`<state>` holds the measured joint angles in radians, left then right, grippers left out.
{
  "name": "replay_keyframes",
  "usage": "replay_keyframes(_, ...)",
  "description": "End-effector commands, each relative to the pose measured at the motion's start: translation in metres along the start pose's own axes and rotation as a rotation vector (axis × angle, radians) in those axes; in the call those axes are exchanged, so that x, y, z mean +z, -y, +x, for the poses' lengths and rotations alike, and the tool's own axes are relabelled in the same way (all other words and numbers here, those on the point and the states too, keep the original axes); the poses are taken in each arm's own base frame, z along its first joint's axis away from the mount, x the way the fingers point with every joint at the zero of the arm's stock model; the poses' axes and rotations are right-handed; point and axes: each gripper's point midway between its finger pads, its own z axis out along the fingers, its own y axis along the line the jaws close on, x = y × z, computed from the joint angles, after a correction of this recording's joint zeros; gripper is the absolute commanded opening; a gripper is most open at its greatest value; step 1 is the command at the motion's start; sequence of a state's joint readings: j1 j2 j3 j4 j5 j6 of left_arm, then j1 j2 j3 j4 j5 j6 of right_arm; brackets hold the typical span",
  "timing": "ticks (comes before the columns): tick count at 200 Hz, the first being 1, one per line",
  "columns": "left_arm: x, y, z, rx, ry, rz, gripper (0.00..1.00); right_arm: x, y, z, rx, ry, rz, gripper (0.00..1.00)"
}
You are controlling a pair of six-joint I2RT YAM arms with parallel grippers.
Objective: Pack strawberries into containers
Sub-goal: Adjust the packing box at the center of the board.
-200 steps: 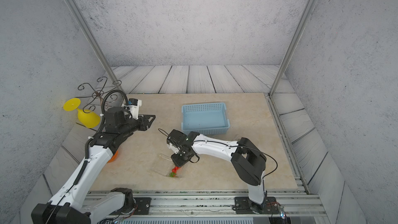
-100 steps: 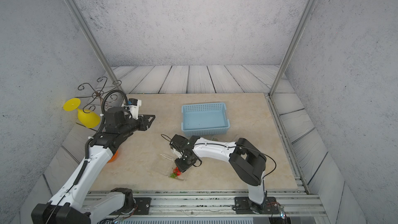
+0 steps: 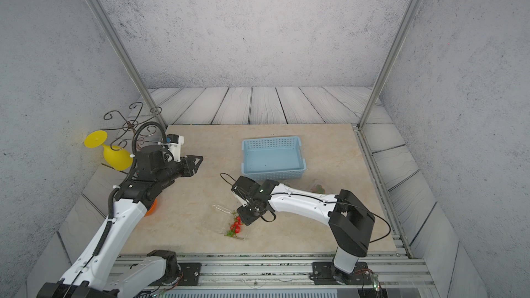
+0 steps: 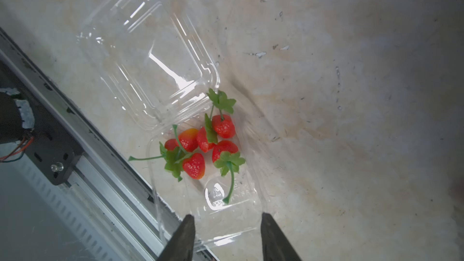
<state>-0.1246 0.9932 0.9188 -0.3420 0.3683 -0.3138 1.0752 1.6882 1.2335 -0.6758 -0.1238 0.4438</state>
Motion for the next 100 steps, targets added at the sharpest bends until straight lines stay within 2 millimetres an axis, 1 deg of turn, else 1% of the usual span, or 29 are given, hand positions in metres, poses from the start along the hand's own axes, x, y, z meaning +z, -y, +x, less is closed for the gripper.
replay_keyframes(1,-0.001,-0.016,0.019,-0.049,-0.044,-0.064,0.40,0.003,0.015,0.011,0.093,-0.027,0.049,0.44)
replay_keyframes(24,-0.002,-0.018,0.026,-0.065,-0.066,-0.073,0.40,0.008,0.019,0.014,0.142,-0.039,0.045,0.43)
replay_keyframes(55,-0.006,-0.017,0.024,-0.062,-0.059,-0.077,0.40,0.011,0.021,0.013,0.150,-0.043,0.046,0.43)
replay_keyframes(75,-0.007,-0.016,0.024,-0.062,-0.060,-0.076,0.40,0.019,0.023,0.020,0.152,-0.070,0.046,0.43)
replay_keyframes(100,-0.005,-0.022,0.034,-0.086,-0.081,-0.095,0.40,0.032,0.027,0.028,0.164,-0.100,0.053,0.42)
